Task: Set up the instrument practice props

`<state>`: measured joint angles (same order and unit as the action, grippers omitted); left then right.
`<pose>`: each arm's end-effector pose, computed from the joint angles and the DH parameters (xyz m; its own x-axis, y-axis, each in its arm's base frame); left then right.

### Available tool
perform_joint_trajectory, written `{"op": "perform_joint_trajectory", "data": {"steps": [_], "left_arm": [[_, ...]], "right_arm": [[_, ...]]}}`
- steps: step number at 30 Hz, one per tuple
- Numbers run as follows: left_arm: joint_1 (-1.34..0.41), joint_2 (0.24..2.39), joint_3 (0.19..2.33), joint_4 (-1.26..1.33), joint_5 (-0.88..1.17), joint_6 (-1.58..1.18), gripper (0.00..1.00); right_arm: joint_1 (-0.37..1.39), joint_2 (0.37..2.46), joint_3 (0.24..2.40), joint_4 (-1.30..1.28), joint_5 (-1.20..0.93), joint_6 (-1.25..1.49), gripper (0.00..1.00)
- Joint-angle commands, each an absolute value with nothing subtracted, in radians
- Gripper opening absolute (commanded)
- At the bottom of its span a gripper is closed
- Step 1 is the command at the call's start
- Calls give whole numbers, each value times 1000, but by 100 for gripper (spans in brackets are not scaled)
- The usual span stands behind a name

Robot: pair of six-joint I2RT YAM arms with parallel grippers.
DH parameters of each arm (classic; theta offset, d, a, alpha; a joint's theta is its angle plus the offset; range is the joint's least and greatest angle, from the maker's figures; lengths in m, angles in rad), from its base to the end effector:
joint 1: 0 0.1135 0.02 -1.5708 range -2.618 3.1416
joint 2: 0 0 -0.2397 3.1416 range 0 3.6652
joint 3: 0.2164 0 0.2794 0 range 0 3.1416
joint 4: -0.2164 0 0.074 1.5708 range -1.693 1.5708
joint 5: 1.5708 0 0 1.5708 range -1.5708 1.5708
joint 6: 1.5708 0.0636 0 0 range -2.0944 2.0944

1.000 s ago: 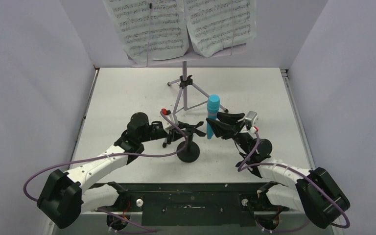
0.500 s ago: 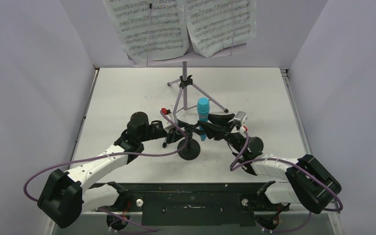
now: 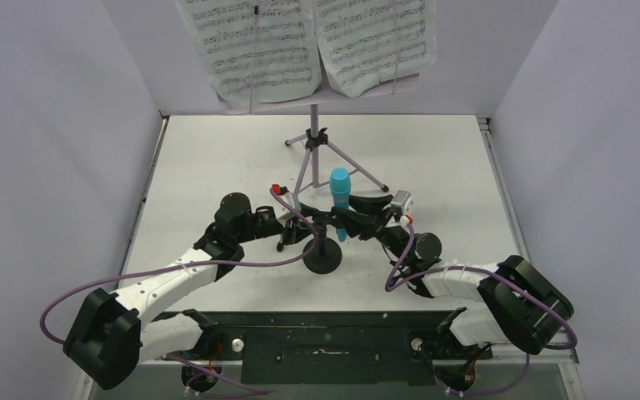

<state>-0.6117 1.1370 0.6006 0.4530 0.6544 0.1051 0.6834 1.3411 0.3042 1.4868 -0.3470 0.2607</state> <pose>0.2303 -0.2089 0.2327 0.0321 0.0792 -0.9963 0.9541 0.2945 0.0541 0.2007 0.1913 0.2007 0.1116 0.4034 -0.9082 -0.8901 0.4470 0.0892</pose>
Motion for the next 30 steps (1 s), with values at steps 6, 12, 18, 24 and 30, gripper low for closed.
{"op": "perform_joint_trajectory", "data": {"steps": [6, 12, 18, 24, 30], "left_arm": [[-614, 1095, 581, 560, 623, 86, 38], [-614, 1093, 581, 560, 622, 85, 61], [-614, 1086, 580, 558, 614, 83, 77], [-614, 1078, 578, 537, 600, 96, 84], [-614, 1077, 578, 512, 589, 114, 85]], "right_arm": [[703, 1299, 343, 1582, -347, 255, 35], [703, 1240, 361, 1457, -345, 211, 61], [702, 1179, 376, 1359, -334, 196, 76], [704, 1089, 471, 1112, -314, 190, 83], [707, 1077, 698, 647, -250, 163, 85]]}}
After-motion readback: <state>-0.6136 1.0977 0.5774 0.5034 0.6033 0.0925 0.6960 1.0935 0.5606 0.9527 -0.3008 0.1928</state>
